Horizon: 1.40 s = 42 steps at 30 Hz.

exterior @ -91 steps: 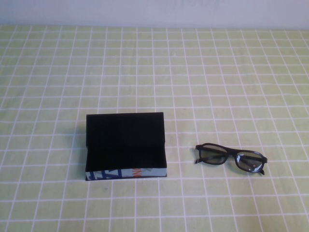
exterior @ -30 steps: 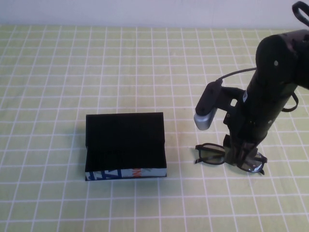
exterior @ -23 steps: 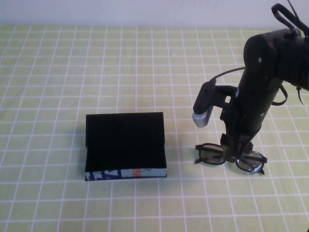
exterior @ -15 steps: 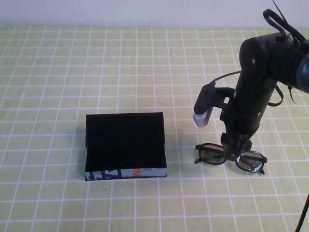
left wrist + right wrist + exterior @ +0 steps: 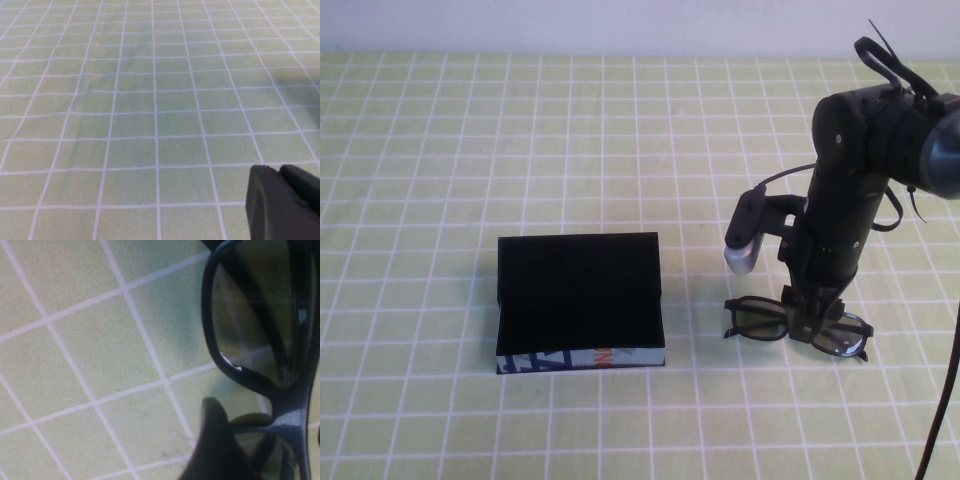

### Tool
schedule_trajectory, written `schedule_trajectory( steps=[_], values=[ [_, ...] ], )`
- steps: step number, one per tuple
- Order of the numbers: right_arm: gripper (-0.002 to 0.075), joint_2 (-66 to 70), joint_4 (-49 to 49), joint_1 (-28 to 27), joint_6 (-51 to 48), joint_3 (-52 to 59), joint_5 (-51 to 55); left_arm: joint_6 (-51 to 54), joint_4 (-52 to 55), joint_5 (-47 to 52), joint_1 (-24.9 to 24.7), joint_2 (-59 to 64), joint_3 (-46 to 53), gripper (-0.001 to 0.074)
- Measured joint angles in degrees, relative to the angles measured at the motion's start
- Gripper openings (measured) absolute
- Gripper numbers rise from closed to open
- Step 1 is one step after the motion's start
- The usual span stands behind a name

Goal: Return glasses to glasses case
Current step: Pick up the glasses from the table

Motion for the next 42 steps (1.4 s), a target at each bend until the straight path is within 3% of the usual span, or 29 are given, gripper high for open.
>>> schedule_trajectory(
  steps=[15,24,42],
  values=[
    [0.0379,1.68,0.34,-0.04,-0.1,0.0,0.0,0.0,0.0,0.0,0.0,0.0,0.0,-0.0002],
    [0.033,1.68,0.44,-0.04,-0.1,-1.65,-0.1,0.0,0.0,0.0,0.0,0.0,0.0,-0.0002],
    [0.0311,2.25,0.65,-0.04,0.75,-1.9,-0.1,0.0,0.0,0.0,0.0,0.0,0.0,-0.0002]
  ],
)
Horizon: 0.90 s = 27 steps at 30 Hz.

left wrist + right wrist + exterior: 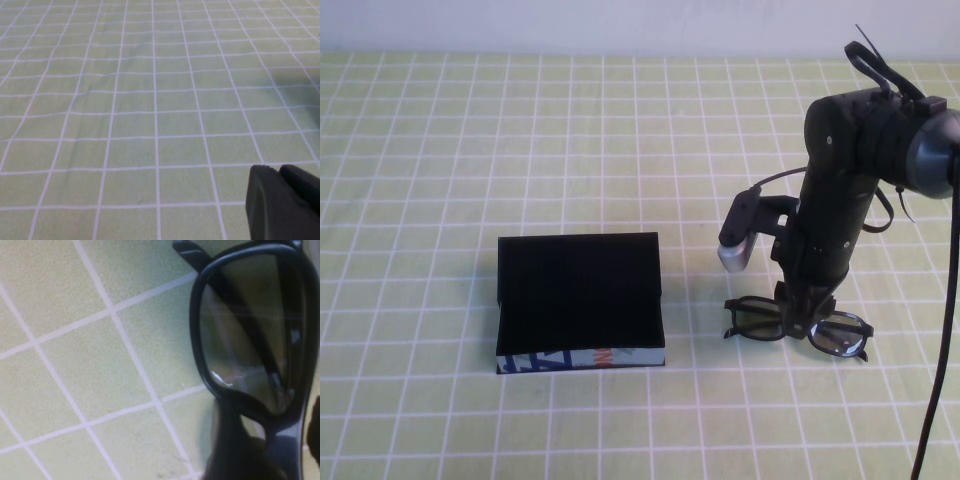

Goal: Return glasses to glasses case
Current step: Pick up the glasses from the table

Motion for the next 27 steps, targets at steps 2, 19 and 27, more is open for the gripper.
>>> schedule_trajectory(
  steps=[2,19,27],
  values=[
    [0.0278,0.0,0.0,0.0,0.0,0.0,0.0,0.0,0.0,0.0,0.0,0.0,0.0,-0.0002],
    [0.0026,-0.94,-1.16,1.36,3.36,-0.02,0.48,0.0,0.0,0.0,0.0,0.0,0.0,-0.0002],
    [0.0024,-10.35,-6.43,11.35,4.55,-1.72,0.6,0.0,0.0,0.0,0.0,0.0,0.0,-0.0002]
  ],
)
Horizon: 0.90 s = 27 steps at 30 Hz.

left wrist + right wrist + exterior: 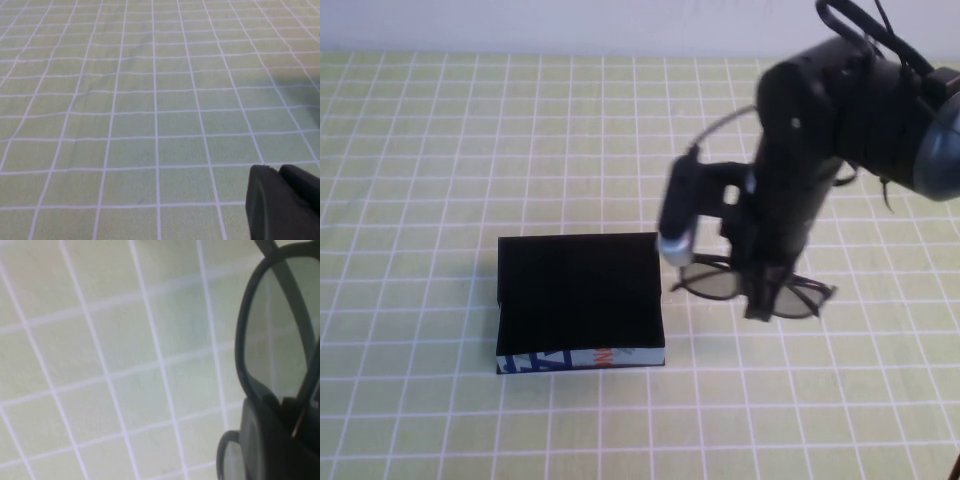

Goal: Return glasses to glasses case
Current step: Place the glasses in the glasses case

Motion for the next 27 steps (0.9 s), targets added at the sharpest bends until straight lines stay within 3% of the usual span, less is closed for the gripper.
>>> schedule_trajectory(
  steps=[5,12,20,27],
  values=[
    [0.0024,-0.17,-1.34,8.45,-1.47,-5.28,0.23,0.0,0.0,0.0,0.0,0.0,0.0,-0.0002],
    [0.0023,7.11,-1.78,15.44,-3.64,-13.74,0.35,0.0,0.0,0.0,0.0,0.0,0.0,-0.0002],
    [0.0023,14.95,-1.41,17.83,-6.53,-22.33,0.35,0.0,0.0,0.0,0.0,0.0,0.0,-0.0002],
    [0.0023,18.2,-1.41,17.83,-6.91,-23.51,0.35,0.0,0.0,0.0,0.0,0.0,0.0,-0.0002]
  ],
)
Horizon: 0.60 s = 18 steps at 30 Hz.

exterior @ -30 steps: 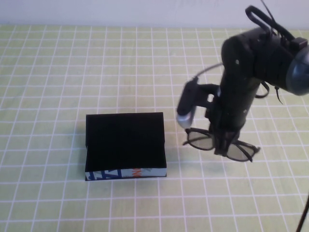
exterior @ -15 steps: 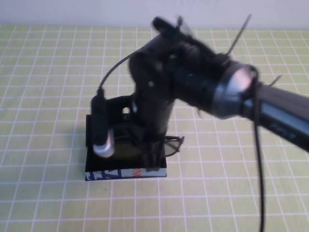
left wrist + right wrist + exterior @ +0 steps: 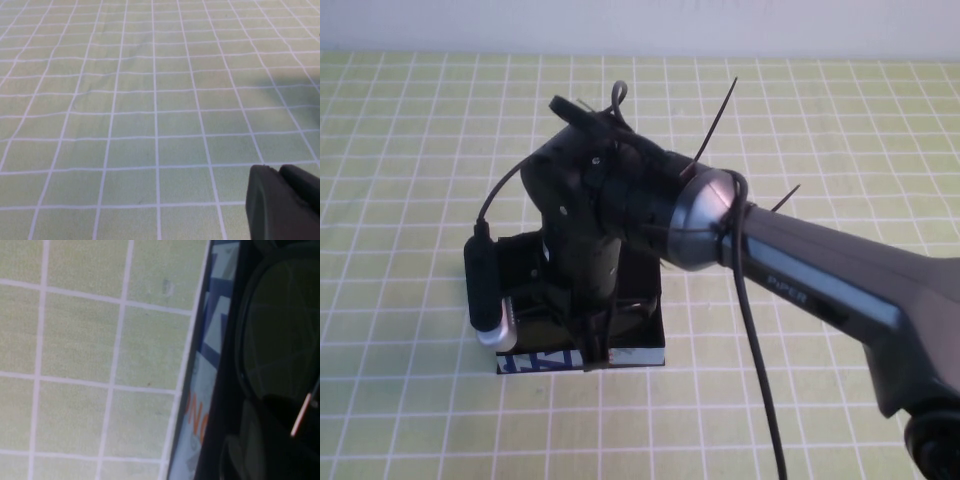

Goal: Return glasses to glasses case
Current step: Place the glasses in the glasses case

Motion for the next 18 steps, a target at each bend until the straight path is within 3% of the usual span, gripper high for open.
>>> schedule_trajectory(
  steps=[18],
  values=[
    [0.0023,1.81,0.28,-0.91,0.32,-1.18,0.0,0.0,0.0,0.0,0.0,0.0,0.0,-0.0002]
  ],
)
